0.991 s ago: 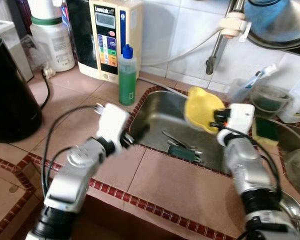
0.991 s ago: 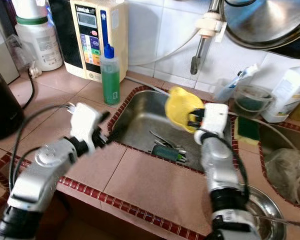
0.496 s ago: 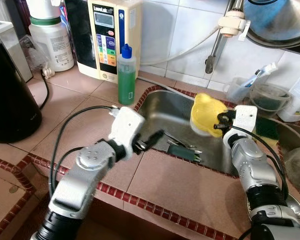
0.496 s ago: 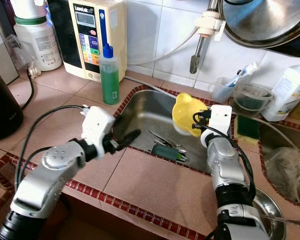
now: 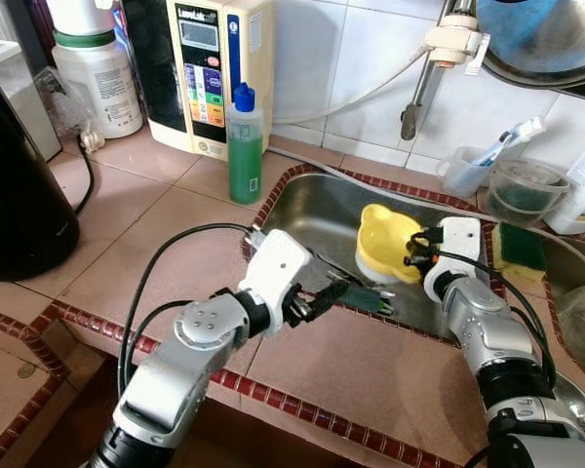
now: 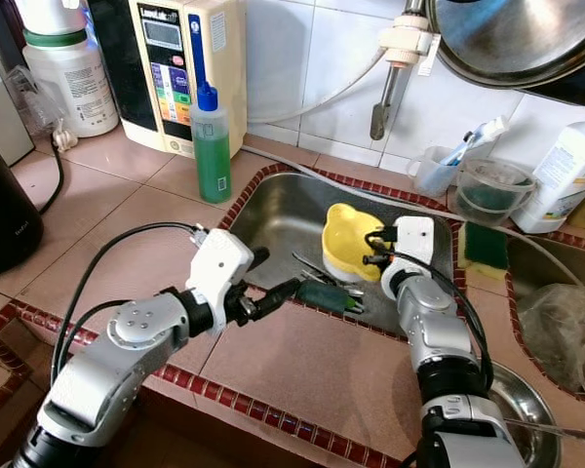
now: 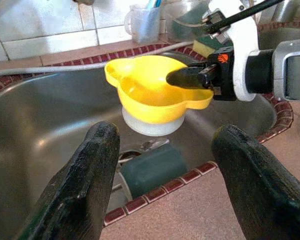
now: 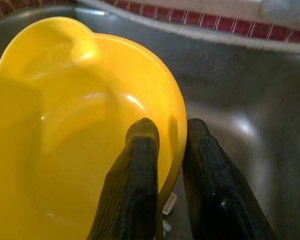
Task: Kitchen organization
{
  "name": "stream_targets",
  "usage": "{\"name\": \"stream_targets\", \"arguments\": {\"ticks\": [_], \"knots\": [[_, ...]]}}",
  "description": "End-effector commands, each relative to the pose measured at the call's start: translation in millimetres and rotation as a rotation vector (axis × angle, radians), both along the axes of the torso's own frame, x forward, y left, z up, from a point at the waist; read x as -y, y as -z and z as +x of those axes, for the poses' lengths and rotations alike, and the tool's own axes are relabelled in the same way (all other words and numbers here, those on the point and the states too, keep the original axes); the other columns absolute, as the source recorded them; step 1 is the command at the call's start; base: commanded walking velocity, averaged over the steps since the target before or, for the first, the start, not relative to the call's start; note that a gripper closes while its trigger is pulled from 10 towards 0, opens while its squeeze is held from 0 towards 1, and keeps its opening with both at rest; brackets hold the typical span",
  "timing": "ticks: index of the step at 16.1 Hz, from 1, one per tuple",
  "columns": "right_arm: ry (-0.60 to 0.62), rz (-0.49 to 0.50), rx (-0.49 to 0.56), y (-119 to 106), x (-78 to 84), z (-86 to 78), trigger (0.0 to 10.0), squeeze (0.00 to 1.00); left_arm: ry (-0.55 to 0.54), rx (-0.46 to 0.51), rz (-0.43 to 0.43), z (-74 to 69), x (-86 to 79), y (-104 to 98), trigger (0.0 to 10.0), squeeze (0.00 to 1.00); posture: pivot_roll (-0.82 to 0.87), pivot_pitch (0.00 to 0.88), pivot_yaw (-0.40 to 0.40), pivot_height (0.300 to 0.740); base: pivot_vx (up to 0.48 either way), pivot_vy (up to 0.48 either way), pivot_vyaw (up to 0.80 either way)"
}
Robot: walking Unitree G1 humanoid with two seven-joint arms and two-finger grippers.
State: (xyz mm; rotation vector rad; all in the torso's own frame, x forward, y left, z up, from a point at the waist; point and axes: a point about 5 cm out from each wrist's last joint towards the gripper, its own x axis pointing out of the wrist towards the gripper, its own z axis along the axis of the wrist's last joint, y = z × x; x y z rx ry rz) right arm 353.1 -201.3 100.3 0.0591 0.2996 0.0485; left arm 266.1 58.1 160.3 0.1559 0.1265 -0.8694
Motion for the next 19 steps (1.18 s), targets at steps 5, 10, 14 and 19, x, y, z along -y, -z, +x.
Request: {"name": "stream_targets", "arguments": {"ticks": [5,10,14,19], "knots": [[-0.042,-0.01,-0.039,3.8,-3.8,-0.4,10.0,0.0,0.013,-0.013,0.024,-6.1,4.0,4.0,10.0,0.0,-0.01,0.033,-0.053,0.74,0.0,0.0,0.0],[-0.096,-0.013,-0.1,12.6,-10.1,-4.2,10.0,0.0,0.012,-0.017,0.045,-6.6,1.9,6.0,10.0,0.0,-0.01,0.038,-0.053,0.74,0.0,0.0,0.0],[-0.116,-0.025,-0.135,17.5,-11.7,-6.8,10.0,0.0,0.012,-0.016,0.045,-5.9,2.1,5.5,10.0,0.0,-0.01,0.038,-0.052,0.74,0.0,0.0,0.0],[-0.123,-0.009,-0.143,18.1,-12.9,-7.5,10.0,1.0,0.018,-0.022,0.046,-6.6,2.2,5.5,10.0,0.0,-0.01,0.042,-0.051,0.74,0.0,0.0,0.0]]}}
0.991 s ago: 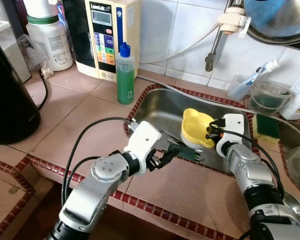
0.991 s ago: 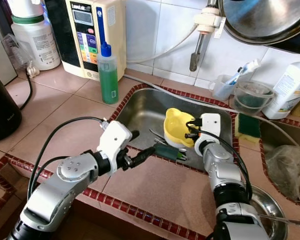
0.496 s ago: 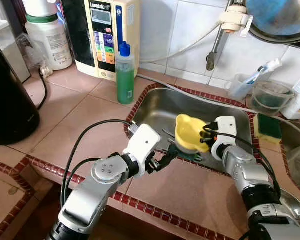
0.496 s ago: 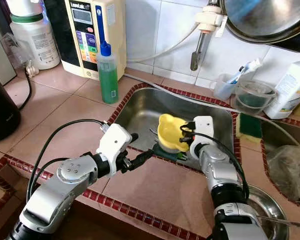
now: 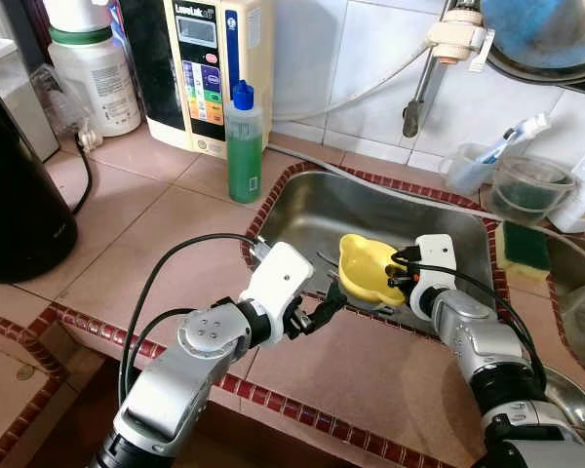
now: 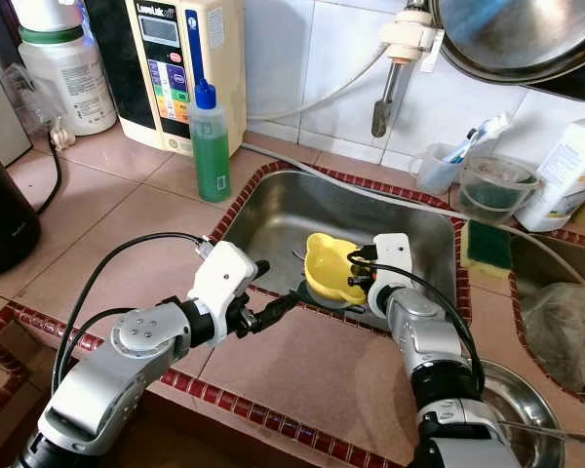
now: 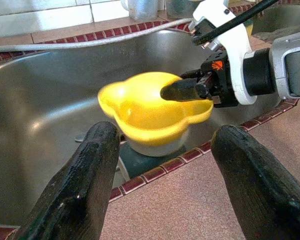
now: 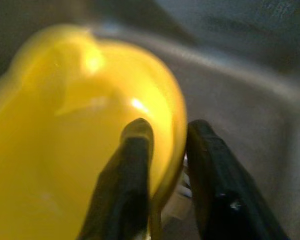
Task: Kitchen organization
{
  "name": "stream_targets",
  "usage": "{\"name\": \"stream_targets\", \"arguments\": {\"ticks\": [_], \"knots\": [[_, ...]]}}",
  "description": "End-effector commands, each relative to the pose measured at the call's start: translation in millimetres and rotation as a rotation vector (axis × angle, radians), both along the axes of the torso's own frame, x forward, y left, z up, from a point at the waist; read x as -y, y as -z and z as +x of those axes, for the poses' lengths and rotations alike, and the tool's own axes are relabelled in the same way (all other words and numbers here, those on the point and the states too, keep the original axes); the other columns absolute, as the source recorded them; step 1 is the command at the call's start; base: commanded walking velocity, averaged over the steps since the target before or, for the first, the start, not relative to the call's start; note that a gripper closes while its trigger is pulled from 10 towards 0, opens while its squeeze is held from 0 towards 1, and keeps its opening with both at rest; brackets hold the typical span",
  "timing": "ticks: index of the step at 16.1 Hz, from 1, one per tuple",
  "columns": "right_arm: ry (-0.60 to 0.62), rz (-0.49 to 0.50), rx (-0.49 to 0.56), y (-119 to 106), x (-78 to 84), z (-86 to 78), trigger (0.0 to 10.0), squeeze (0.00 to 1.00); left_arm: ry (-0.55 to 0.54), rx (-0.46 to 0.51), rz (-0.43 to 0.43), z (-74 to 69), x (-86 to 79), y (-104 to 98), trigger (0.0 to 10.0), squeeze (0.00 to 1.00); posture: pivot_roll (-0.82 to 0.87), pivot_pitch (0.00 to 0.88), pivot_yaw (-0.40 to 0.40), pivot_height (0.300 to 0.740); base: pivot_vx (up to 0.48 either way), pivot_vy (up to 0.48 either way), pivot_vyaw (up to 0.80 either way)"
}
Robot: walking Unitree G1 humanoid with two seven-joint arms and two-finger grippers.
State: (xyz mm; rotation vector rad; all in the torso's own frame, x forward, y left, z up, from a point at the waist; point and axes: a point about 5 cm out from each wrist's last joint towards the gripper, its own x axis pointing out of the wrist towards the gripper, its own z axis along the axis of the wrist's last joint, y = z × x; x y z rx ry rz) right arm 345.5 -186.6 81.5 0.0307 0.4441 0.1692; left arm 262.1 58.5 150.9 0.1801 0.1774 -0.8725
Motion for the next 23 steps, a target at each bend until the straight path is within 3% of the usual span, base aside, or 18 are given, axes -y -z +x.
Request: {"name": "stream_targets", "arguments": {"ticks": [1,11,18,19,22,23], "knots": [[0.003,0.004,-0.002,-0.6,1.6,-0.1,10.0,1.0,0.016,0.012,0.003,-2.8,2.6,-3.8,10.0,0.0,-0.01,0.041,-0.05,0.74,0.0,0.0,0.0],[0.042,-0.016,0.045,-7.2,5.0,5.3,10.0,1.0,0.002,0.02,0.003,1.5,0.7,-6.4,10.0,0.0,0.0,0.043,-0.053,0.74,0.0,0.0,0.0],[0.17,-0.024,0.234,-35.3,15.4,18.5,10.0,1.0,-0.011,0.034,-0.003,4.7,0.1,-8.4,10.0,0.0,0.01,0.033,-0.06,0.74,0.0,0.0,0.0],[0.179,-0.018,0.269,-39.8,15.9,19.5,10.0,0.0,-0.015,0.038,-0.002,5.2,-0.1,-8.5,10.0,0.0,0.01,0.031,-0.061,0.74,0.0,0.0,0.0],[0.175,-0.007,0.431,-57.5,11.1,20.1,10.0,0.0,-0.049,0.083,-0.002,8.8,-3.6,-8.4,10.0,0.0,0.01,0.026,-0.062,0.74,0.0,0.0,0.0],[0.161,0.029,0.492,-61.7,3.1,18.6,10.0,0.0,-0.159,0.137,-0.039,19.2,-13.0,-8.6,10.0,0.0,0.01,0.014,-0.064,0.74,0.0,0.0,0.0]]}}
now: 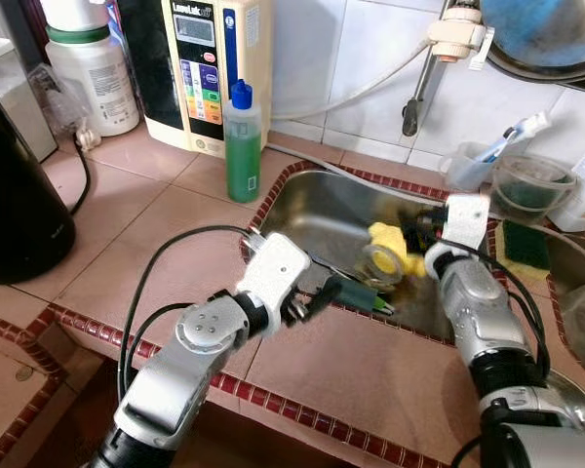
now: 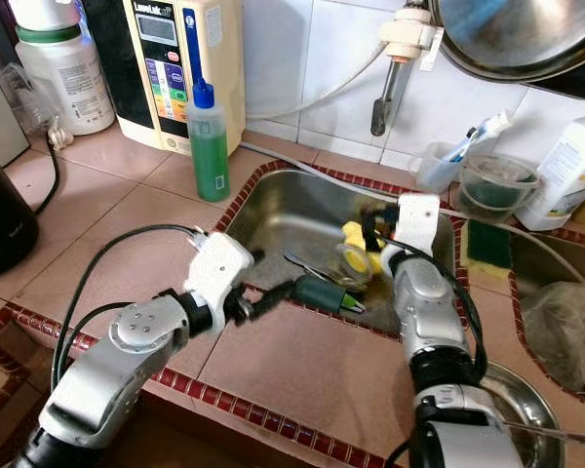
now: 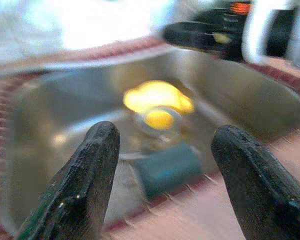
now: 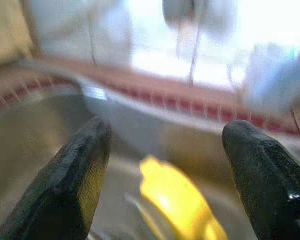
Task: Kitchen organization
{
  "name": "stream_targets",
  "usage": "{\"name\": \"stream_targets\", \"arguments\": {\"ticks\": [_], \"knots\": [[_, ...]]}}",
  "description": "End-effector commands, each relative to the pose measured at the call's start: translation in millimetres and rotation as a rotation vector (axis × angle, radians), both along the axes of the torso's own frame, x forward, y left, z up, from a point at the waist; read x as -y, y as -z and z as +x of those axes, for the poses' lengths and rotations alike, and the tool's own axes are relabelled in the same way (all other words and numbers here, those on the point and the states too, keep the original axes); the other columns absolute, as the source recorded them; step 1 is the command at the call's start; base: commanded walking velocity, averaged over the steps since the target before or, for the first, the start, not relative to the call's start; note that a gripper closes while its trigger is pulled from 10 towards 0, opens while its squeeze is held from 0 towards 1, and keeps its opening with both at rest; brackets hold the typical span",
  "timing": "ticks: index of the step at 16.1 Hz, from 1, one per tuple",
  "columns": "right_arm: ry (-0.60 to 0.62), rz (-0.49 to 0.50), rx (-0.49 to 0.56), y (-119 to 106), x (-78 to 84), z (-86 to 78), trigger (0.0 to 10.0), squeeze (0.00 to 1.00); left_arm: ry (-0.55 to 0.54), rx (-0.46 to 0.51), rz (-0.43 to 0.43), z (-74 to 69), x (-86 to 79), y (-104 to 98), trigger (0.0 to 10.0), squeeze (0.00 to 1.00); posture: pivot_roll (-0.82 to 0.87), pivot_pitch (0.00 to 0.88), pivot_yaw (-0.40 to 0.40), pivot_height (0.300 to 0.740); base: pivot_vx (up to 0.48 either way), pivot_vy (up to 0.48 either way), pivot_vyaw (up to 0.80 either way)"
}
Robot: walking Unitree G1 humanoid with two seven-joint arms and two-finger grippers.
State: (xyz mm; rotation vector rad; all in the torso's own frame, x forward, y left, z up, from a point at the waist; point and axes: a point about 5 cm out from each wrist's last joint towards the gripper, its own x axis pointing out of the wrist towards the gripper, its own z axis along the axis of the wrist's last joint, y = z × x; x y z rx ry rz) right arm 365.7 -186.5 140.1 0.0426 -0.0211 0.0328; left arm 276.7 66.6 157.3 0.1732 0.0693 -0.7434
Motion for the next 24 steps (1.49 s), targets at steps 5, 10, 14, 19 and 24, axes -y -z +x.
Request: {"name": "stream_targets", "arguments": {"ticks": [5,10,14,19,24], "knots": [[-0.137,0.034,0.136,-3.0,-34.5,-17.9,10.0,0.0,-0.228,0.055,-0.146,20.9,-32.7,-0.6,10.0,0.0,0.0,0.0,-0.072,0.74,0.0,0.0,0.0],[-0.163,0.011,0.148,-2.6,-38.5,-21.3,10.0,0.0,-0.22,0.086,-0.199,25.1,-35.6,0.8,10.0,0.0,0.0,0.0,-0.074,0.74,0.0,0.0,0.0],[-0.159,0.013,0.185,-10.5,-34.0,-18.6,10.0,0.0,-0.217,0.087,-0.228,26.7,-35.9,0.0,10.0,0.0,0.0,0.0,-0.078,0.74,0.0,-0.439,0.0],[-0.19,0.08,0.315,-34.2,-35.7,-20.7,10.0,0.0,-0.214,0.087,-0.238,26.9,-37.2,0.1,10.0,0.0,0.01,0.0,-0.083,0.74,0.0,-0.48,0.0],[-0.207,0.081,0.326,-35.7,-35.6,-23.1,10.0,0.0,-0.202,0.079,-0.245,26.6,-34.8,1.3,10.0,0.0,0.0,0.0,-0.084,0.74,0.0,-0.48,0.0]]}}
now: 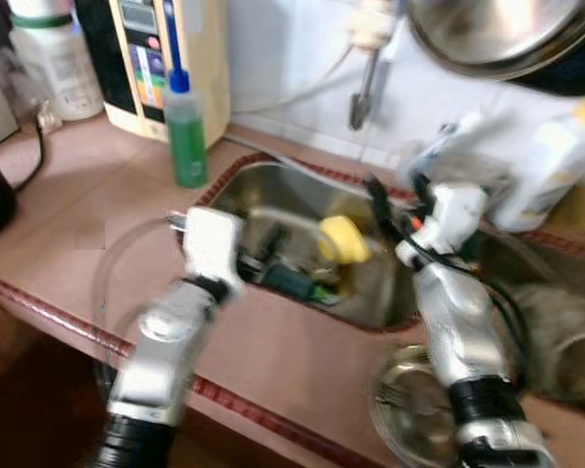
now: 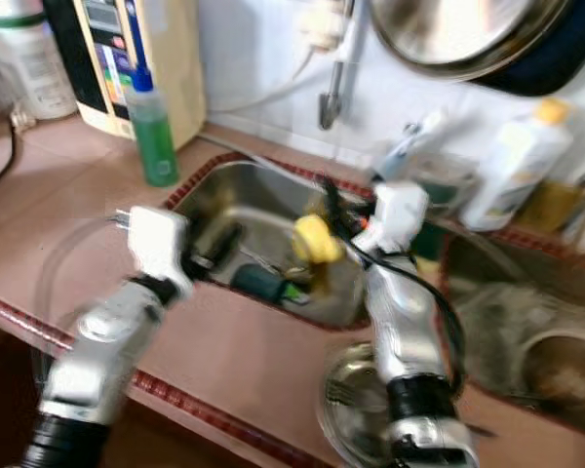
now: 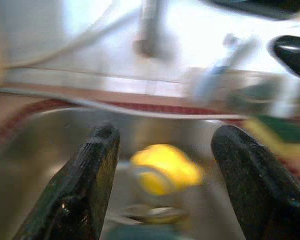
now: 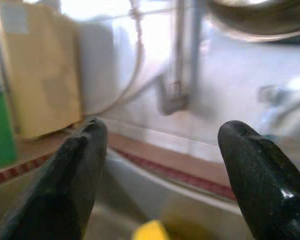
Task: Kitchen organization
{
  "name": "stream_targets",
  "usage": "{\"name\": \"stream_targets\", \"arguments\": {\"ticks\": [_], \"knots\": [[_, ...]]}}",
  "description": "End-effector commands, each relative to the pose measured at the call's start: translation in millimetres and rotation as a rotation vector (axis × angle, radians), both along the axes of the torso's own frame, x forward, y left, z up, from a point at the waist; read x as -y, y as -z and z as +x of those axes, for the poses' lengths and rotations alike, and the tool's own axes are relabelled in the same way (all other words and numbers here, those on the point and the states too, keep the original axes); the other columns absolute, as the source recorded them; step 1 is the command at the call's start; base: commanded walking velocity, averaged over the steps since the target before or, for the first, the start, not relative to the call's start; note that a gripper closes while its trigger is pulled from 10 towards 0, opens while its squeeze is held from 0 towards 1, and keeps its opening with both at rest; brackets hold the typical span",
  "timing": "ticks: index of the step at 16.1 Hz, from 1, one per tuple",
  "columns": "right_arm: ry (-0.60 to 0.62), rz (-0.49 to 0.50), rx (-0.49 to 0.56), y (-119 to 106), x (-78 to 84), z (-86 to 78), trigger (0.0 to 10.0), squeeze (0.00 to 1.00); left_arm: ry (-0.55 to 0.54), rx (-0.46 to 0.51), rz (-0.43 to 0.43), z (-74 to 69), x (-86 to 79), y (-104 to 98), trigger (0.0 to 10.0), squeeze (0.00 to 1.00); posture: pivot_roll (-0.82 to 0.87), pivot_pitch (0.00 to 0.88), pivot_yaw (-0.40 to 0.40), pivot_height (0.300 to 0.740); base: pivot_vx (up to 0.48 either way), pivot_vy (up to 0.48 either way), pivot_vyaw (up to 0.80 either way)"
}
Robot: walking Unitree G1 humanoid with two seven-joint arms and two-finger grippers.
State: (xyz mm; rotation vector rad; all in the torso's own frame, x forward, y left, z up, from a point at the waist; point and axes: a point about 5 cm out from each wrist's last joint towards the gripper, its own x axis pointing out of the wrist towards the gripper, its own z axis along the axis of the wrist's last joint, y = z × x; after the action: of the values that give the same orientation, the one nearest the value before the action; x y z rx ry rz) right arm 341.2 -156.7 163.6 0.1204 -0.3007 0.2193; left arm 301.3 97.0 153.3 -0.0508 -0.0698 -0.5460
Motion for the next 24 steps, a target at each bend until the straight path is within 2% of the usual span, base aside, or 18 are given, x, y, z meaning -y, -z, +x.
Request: {"name": "stream_targets", "arguments": {"ticks": [1,6,9,11,18,24], "knots": [[-0.026,0.0,0.046,-12.3,-5.6,1.4,10.0,0.0,-0.007,0.01,0.007,2.2,-4.0,-2.6,10.0,0.0,0.0,0.0,-0.084,0.74,0.0,-0.48,0.0],[-0.03,-0.01,0.049,-12.5,-4.4,0.7,10.0,0.0,0.002,0.01,0.006,2.6,-1.9,-2.4,10.0,0.0,0.0,0.0,-0.084,0.74,0.0,-0.48,0.0],[-0.035,-0.016,0.047,-11.7,-4.3,-0.1,10.0,0.0,-0.005,-0.016,-0.048,2.0,-1.0,-2.5,10.0,0.0,0.0,0.0,-0.086,0.74,0.0,0.0,0.0],[-0.039,-0.02,0.045,-11.3,-4.5,-0.1,10.0,0.0,-0.001,-0.02,-0.013,1.9,-0.6,0.7,10.0,0.0,0.0,0.0,-0.087,0.74,0.0,0.0,0.0],[-0.041,-0.028,0.034,-8.1,-3.3,-2.2,10.0,0.0,0.016,-0.059,-0.012,-1.6,1.4,5.5,10.0,0.0,0.0,0.0,-0.088,0.74,0.0,0.0,0.0],[-0.04,-0.033,0.031,-7.5,-3.4,-1.5,10.0,0.0,0.026,-0.067,-0.003,-2.4,3.1,5.9,10.0,0.0,0.0,0.0,-0.087,0.74,-0.284,0.0,0.0]]}}
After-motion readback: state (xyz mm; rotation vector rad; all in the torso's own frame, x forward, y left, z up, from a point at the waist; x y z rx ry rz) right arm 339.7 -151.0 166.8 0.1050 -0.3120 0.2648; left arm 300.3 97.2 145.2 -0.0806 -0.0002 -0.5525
